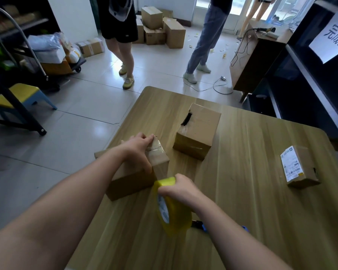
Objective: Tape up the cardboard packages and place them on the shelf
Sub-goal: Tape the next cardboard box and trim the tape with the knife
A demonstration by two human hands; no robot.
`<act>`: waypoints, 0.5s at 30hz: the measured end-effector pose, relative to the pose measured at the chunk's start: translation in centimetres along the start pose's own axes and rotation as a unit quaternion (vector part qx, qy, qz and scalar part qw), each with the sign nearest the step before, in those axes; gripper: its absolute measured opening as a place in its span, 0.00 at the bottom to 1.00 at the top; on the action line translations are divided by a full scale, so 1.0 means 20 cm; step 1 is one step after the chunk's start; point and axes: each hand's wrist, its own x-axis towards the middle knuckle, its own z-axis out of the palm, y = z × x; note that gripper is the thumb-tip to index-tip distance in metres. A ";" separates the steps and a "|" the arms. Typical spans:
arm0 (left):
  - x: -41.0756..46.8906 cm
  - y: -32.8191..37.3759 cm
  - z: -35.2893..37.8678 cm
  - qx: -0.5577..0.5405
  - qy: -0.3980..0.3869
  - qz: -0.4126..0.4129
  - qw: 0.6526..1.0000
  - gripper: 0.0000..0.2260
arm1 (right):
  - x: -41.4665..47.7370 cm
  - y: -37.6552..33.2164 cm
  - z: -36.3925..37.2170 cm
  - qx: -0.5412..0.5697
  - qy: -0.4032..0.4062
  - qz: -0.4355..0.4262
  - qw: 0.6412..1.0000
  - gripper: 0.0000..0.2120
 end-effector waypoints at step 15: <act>-0.03 0.01 0.03 0.018 -0.009 -0.010 1.000 0.56 | -0.07 0.06 0.07 0.056 -0.042 0.050 0.996 0.44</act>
